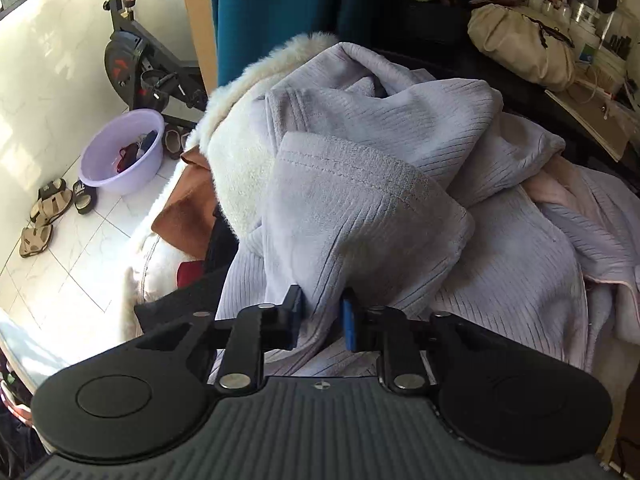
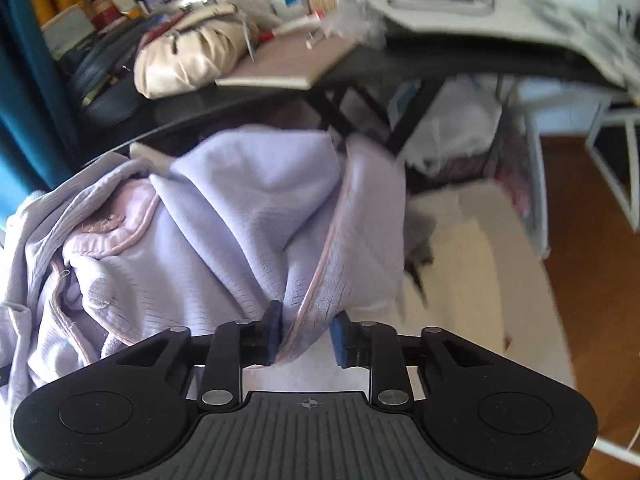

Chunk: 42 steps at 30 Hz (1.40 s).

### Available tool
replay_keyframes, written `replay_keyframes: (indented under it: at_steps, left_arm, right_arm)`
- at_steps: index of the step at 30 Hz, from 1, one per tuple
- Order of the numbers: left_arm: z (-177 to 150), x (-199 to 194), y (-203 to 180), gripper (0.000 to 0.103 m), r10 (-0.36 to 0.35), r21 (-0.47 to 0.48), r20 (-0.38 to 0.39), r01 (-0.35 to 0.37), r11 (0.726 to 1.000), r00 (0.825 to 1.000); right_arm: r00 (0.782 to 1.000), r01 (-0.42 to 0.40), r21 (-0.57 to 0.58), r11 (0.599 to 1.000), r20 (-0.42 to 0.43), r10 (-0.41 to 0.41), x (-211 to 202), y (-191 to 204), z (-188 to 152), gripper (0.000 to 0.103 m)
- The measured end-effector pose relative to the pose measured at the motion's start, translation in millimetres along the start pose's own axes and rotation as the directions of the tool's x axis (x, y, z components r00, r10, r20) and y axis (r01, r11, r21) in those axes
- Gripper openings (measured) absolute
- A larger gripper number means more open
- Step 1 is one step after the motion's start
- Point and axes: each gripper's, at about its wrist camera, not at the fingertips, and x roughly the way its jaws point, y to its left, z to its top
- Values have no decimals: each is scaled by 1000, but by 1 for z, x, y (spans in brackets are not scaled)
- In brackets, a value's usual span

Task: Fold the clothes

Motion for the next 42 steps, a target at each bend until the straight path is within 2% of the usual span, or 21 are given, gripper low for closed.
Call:
replay_keyframes:
  at_steps: [4, 6, 9, 13, 16, 18, 20, 21, 22, 24, 25, 28, 30, 31, 33, 35, 37, 39, 40, 41, 42]
  left_arm:
    - [-6, -14, 10, 13, 0, -31, 32, 1, 1000, 1000]
    - [-9, -21, 21, 12, 14, -71, 43, -11, 997, 999]
    - [-20, -29, 45, 12, 54, -139, 43, -48, 989, 998]
    - [-43, -24, 77, 12, 126, -211, -22, -128, 969, 992]
    - [-59, -21, 92, 12, 125, -241, -58, -136, 961, 990]
    - [-65, -21, 92, 13, 107, -243, -66, -120, 963, 992]
    - [-69, -21, 92, 19, 84, -247, -69, -99, 964, 994]
    - [-70, -22, 90, 27, 74, -245, -62, -87, 966, 995]
    - [-71, -24, 88, 41, 64, -241, -51, -75, 968, 997]
    - [-72, -29, 83, 62, 50, -231, -26, -54, 972, 998]
    - [-72, -32, 81, 66, 46, -222, -12, -47, 974, 999]
    - [-70, -33, 77, 68, 44, -201, -7, -44, 979, 999]
    - [-71, -32, 78, 69, 41, -201, -15, -43, 979, 999]
    - [-72, -32, 79, 69, 39, -204, -20, -42, 978, 999]
    - [-73, -30, 80, 69, 35, -210, -33, -41, 977, 999]
    - [-74, -29, 80, 69, 32, -213, -43, -41, 976, 999]
    - [-73, -29, 78, 69, 28, -207, -47, -37, 978, 999]
    - [-70, -28, 75, 69, 27, -195, -48, -36, 980, 998]
    - [-68, -27, 73, 69, 27, -188, -48, -35, 981, 998]
    - [-66, -27, 71, 70, 26, -182, -49, -35, 983, 998]
    - [-64, -25, 69, 71, 24, -177, -53, -33, 984, 998]
  right_arm:
    - [997, 20, -68, 997, 72, -16, -7, 16, 12, 38]
    - [995, 24, -98, 995, 101, -14, -9, 27, 16, 55]
    - [991, 2, -152, 988, 131, 18, -14, 48, 18, 57]
    - [982, -65, -274, 960, 155, 110, -18, 86, 19, 58]
    - [973, -106, -376, 920, 152, 174, -15, 115, 17, 60]
    - [968, -134, -448, 884, 131, 213, -9, 136, 14, 62]
    - [962, -162, -516, 841, 105, 250, -2, 157, 11, 65]
    - [959, -176, -549, 817, 91, 268, 2, 167, 10, 66]
    - [955, -189, -581, 792, 77, 285, 5, 178, 8, 66]
    - [952, -213, -629, 748, 40, 305, 13, 199, 5, 69]
    - [949, -213, -650, 730, 39, 312, 17, 208, 2, 69]
    - [942, -170, -734, 658, 76, 328, 23, 236, -9, 77]
    - [933, -150, -787, 598, 88, 349, 24, 254, -19, 91]
    - [929, -151, -814, 562, 77, 361, 27, 261, -24, 95]
    - [931, -153, -852, 500, 45, 361, 34, 272, -32, 102]
    - [942, -125, -882, 454, 39, 335, 44, 281, -41, 102]
    - [941, -111, -887, 448, 51, 334, 48, 280, -45, 93]
    - [939, -116, -854, 508, 73, 337, 47, 273, -35, 43]
    - [938, -136, -819, 557, 74, 338, 46, 265, -24, 35]
    - [936, -164, -778, 607, 72, 344, 45, 257, -12, 9]
    - [933, -196, -731, 653, 66, 354, 44, 247, 1, 5]
